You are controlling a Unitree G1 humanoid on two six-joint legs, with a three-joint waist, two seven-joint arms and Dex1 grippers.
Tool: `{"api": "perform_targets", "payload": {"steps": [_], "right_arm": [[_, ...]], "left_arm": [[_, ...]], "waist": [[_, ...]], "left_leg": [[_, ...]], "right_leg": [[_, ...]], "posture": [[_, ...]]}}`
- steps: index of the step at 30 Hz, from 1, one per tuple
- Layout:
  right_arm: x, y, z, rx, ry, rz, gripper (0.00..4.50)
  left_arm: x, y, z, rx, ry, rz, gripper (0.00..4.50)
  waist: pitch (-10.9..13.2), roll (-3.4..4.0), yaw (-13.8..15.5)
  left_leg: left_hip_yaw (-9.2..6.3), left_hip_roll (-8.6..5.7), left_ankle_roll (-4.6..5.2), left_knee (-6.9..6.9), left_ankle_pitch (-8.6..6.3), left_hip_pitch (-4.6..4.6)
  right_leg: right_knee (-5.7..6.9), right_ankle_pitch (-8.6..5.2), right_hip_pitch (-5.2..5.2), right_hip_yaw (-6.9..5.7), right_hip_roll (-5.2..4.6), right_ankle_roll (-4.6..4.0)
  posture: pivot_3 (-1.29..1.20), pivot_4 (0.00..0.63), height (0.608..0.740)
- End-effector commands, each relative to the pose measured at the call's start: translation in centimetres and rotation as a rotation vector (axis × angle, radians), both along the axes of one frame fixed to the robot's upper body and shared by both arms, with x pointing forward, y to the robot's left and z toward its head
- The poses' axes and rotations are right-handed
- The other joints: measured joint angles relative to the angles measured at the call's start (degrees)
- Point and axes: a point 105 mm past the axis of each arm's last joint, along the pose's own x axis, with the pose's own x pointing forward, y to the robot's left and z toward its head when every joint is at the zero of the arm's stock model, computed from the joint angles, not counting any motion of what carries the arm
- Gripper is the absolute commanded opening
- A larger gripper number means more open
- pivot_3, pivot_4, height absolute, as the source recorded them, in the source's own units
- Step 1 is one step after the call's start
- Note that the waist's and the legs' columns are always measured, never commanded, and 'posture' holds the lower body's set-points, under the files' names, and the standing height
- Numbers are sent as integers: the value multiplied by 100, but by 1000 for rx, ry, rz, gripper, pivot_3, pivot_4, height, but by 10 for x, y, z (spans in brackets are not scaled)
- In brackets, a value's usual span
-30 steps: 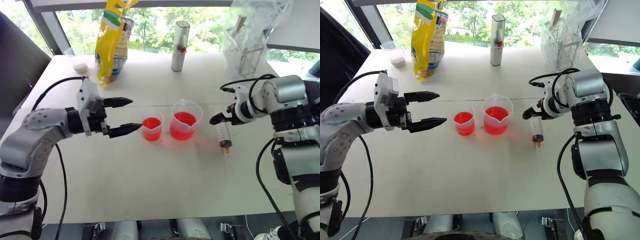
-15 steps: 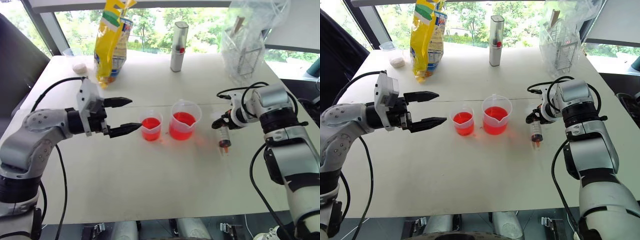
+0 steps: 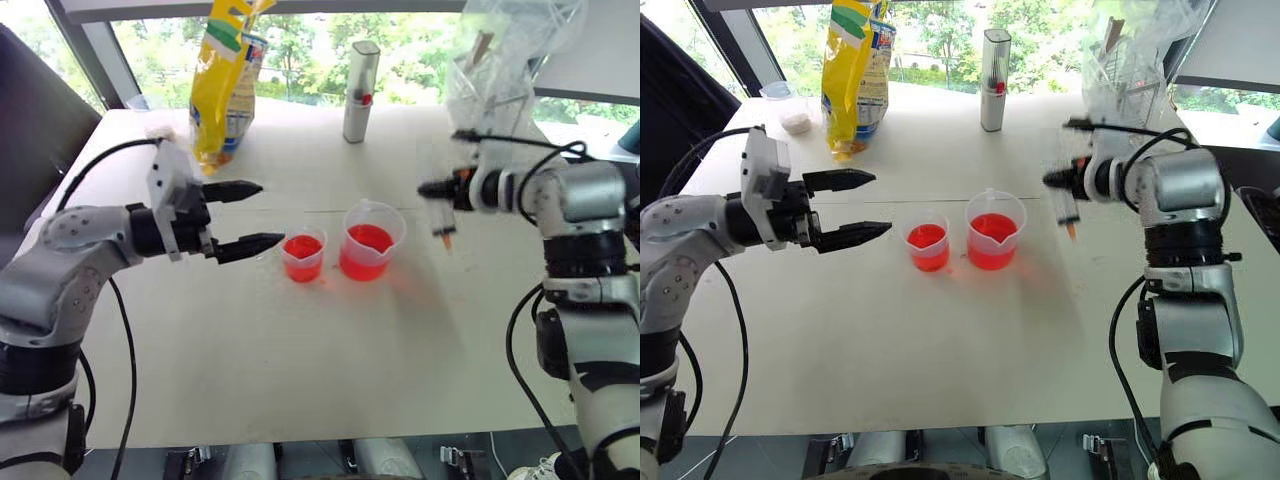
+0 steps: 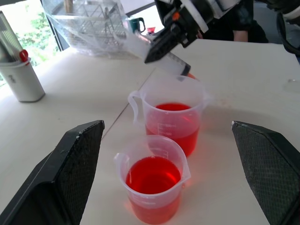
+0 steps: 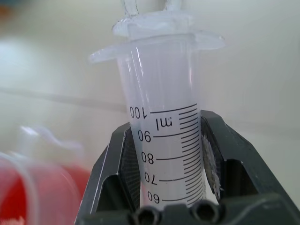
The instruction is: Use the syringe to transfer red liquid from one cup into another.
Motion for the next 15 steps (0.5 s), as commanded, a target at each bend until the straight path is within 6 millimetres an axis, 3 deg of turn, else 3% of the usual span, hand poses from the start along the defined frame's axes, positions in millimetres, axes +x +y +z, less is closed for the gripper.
{"api": "perform_targets", "payload": {"steps": [1, 3, 6, 10, 15], "right_arm": [[-30, 17, 55, 101, -318, 127, 1404], [-43, 28, 67, 189, -394, 189, 1404], [-54, 40, 67, 273, -445, 247, 1404], [-59, 54, 47, 412, -450, 284, 1404], [-55, 63, 16, 440, -445, 272, 1404]], "left_arm": [[2, -3, 14, -14, -33, -30, 4500], [6, -5, 18, -24, -36, -46, 4500], [12, -9, 24, -34, -48, -62, 4500], [23, -16, 36, -41, -77, -83, 4500], [32, -26, 47, -65, -98, -102, 4500]], "waist": [[0, 0, -5], [0, 0, -12], [-1, -2, -8], [-2, -4, -6], [-1, -2, -3]], "left_leg": [[0, 1, 0, 0, 0, 1], [3, 1, 0, 4, 0, 5], [6, 0, -1, 10, 1, 13], [2, 0, -1, 10, 1, 19], [5, -2, -1, 9, 1, 11]], "right_leg": [[1, 0, 1, 0, 0, 0], [4, 1, 3, -1, -1, 0], [10, 1, 10, -2, -2, 0], [8, 1, 23, -3, -1, 0], [8, 1, 14, -5, -4, 0]], "posture": [[0, 150, 740], [0, 150, 740], [0, 150, 740], [0, 150, 740], [0, 150, 740]]}}
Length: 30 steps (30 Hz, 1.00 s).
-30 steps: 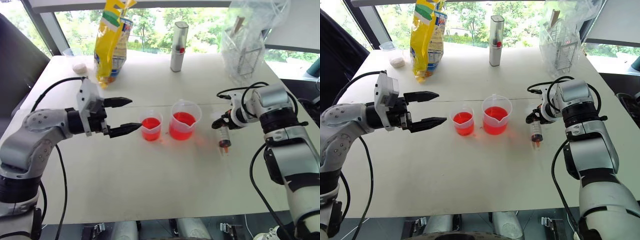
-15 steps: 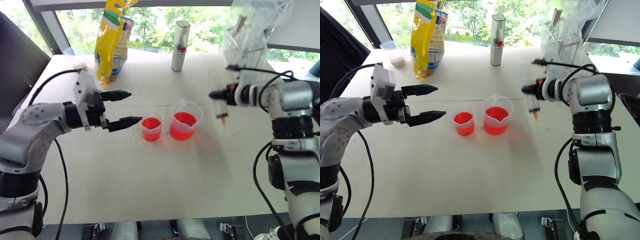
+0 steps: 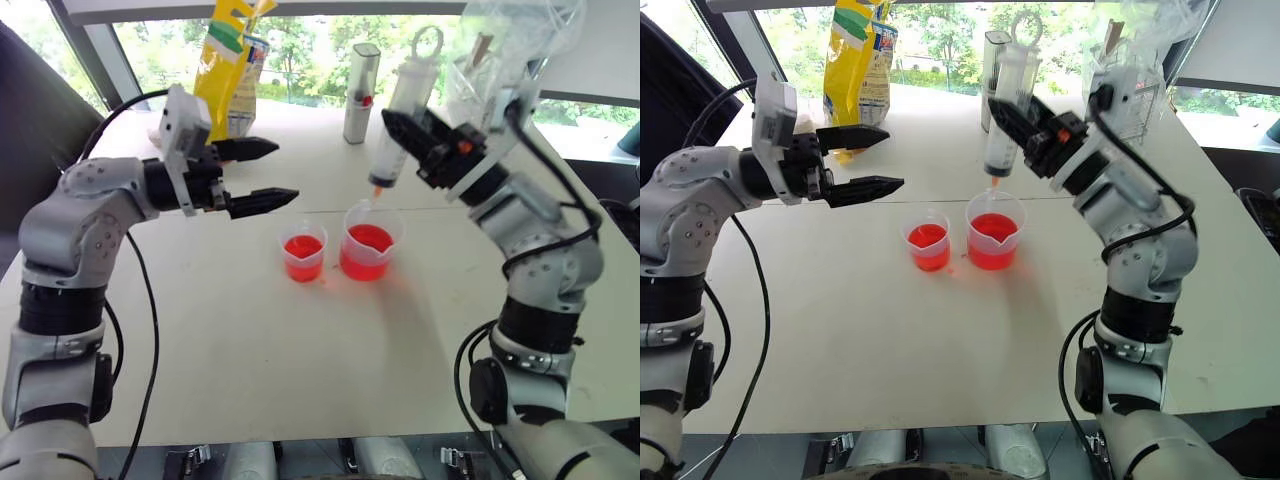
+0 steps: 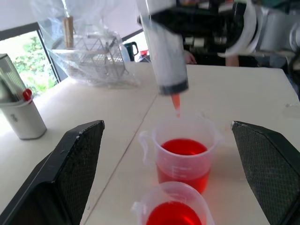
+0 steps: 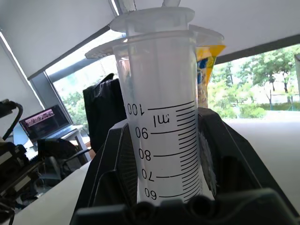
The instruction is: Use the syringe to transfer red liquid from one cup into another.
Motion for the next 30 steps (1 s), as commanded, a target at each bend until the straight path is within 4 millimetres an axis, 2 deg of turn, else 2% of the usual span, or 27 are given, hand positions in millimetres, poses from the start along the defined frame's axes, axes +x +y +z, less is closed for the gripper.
{"api": "perform_targets", "payload": {"steps": [1, 6, 12, 20, 30], "right_arm": [[-4, 5, 1, 8, -89, -11, 1404], [0, 12, -47, -82, -76, -55, 1404], [-4, 17, -80, -175, -86, -75, 1404], [-3, 14, -85, -219, -120, -93, 1404], [-3, 17, -86, -250, -141, -78, 1404]], "left_arm": [[2, -7, 14, -3, -61, -20, 4500], [8, -24, 17, -12, -69, -64, 4500], [19, -40, 21, -39, -73, -90, 4500], [34, -62, 20, -68, -59, -102, 4500], [38, -86, 11, -81, -4, -163, 4500]], "waist": [[0, 0, -7], [-2, 0, -2], [-1, 2, -8], [-2, 1, 2], [-2, 1, 2]], "left_leg": [[-1, 0, 0, 1, 0, 0], [1, -1, 0, 1, 0, 6], [1, -1, -1, 2, 0, 8], [1, -2, -1, 3, 1, 26], [0, -2, -1, 1, 1, 39]], "right_leg": [[0, 0, 0, 0, 0, 0], [2, 0, 6, 1, 2, 0], [4, 0, 4, 1, 5, 0], [2, 0, 25, -1, 6, 0], [3, 0, 35, 3, 8, 0]], "posture": [[0, 150, 740], [0, 150, 740], [0, 150, 740], [0, 150, 740], [0, 150, 740]]}}
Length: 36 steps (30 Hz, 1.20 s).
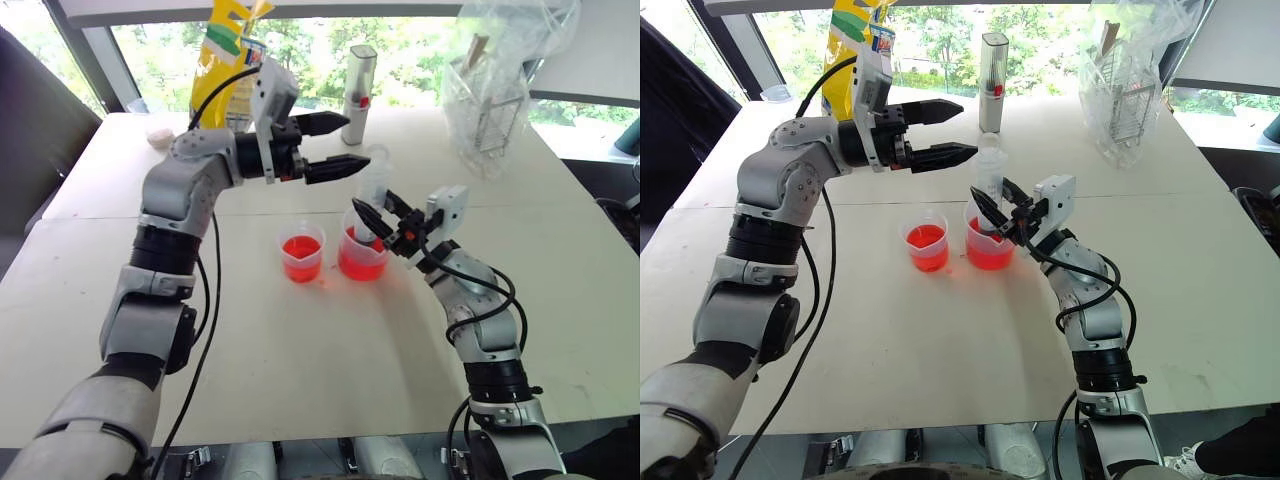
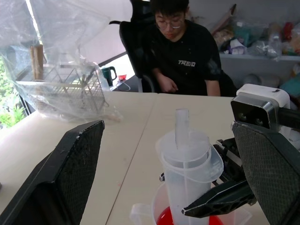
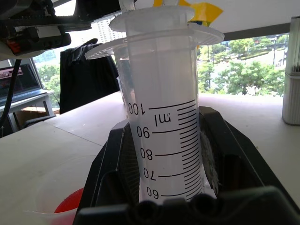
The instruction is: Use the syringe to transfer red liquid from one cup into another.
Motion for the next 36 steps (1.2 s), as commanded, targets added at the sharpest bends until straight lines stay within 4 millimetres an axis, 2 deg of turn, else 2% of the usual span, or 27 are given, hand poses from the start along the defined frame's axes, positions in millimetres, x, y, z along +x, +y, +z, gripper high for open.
{"api": "perform_targets", "payload": {"steps": [1, 3, 10, 11, 16, 24, 36], "right_arm": [[-1, 1, 5, -21, -32, 4, 1404], [-1, 1, 5, -24, -34, 5, 1404], [-1, 1, 6, -34, -40, 10, 1404], [-1, 2, 6, -35, -42, 11, 1404], [-2, 4, 6, -47, -44, 25, 1404], [-11, 13, -14, -104, 52, 113, 1404], [-13, 14, -27, -140, 123, 140, 1404]], "left_arm": [[-2, -11, 11, -7, -47, -25, 4238], [0, -16, 7, 4, -44, -22, 3673], [2, -24, 0, 13, -24, -28, 262], [2, -25, 0, 14, -23, -32, 116], [-2, -25, 4, 4, -35, -44, 116], [0, -19, 36, -48, -107, -12, 116], [3, -14, 62, -89, -170, 20, 116]], "waist": [[0, 0, 2], [0, 0, 4], [0, 0, -1], [0, -1, -2], [1, -1, -3], [2, -2, -2], [3, -4, -1]], "left_leg": [[0, 0, 0, 1, 0, 1], [1, 0, 0, 1, 0, 1], [1, 0, 0, -2, 0, 8], [1, -1, 0, -2, 0, 12], [3, -1, 0, -6, 0, 30], [3, 0, 0, -7, 0, 29], [4, -1, 0, -10, 0, 28]], "right_leg": [[0, 0, 1, -1, 0, 0], [0, 0, 1, 0, 0, 0], [-1, 0, 6, 1, 1, 0], [-1, 0, 10, 2, 1, 0], [-2, -1, 25, 7, 1, 1], [-3, -2, 24, 7, 1, 2], [-5, -2, 21, 8, 3, 2]], "posture": [[0, 150, 740], [0, 150, 740], [0, 150, 740], [0, 150, 740], [0, 150, 740], [0, 150, 740], [0, 150, 740]]}}
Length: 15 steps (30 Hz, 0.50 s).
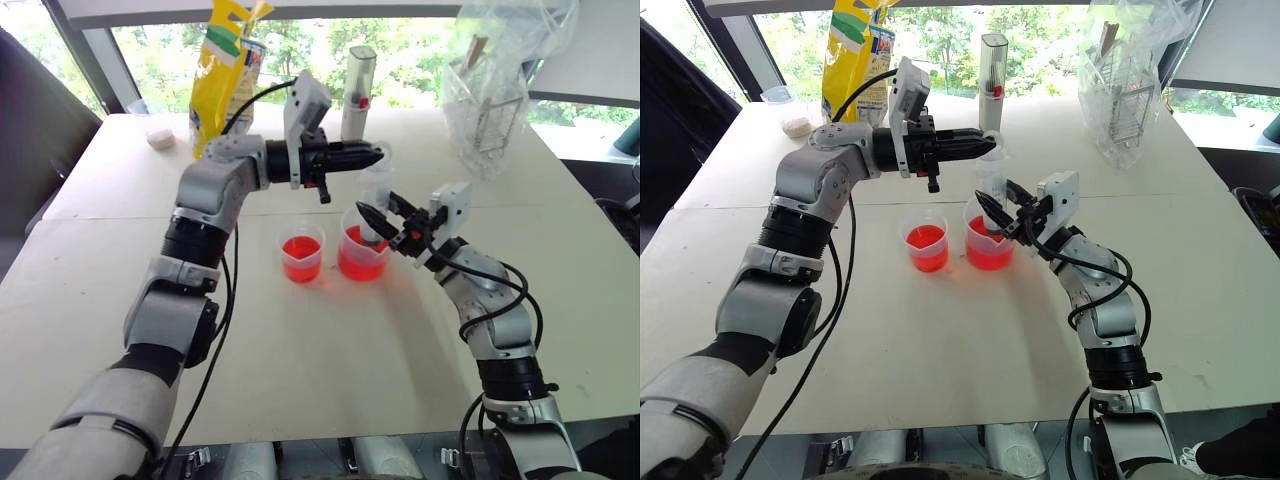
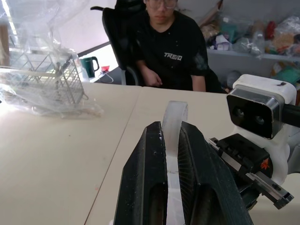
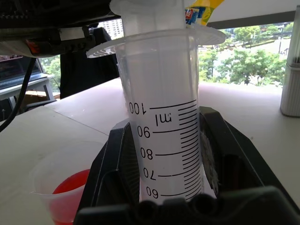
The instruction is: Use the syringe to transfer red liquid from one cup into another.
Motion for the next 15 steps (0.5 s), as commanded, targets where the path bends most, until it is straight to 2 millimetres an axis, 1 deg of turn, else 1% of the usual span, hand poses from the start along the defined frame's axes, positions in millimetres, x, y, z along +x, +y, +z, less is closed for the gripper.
{"api": "perform_targets", "payload": {"steps": [1, 15], "right_arm": [[-13, 19, -23, -63, 71, 117, 1404], [-15, 22, -23, -64, 69, 126, 1404]], "left_arm": [[-6, 12, 72, -119, -234, 58, 116], [-4, 14, 76, -129, -248, 67, 116]], "waist": [[0, -1, 1], [0, 0, -2]], "left_leg": [[0, 0, 0, 0, 0, 0], [0, 0, 0, -2, 0, 1]], "right_leg": [[0, 0, 0, 0, 0, 0], [-1, -1, 0, 1, 0, 1]], "posture": [[0, 150, 740], [0, 150, 740]]}}
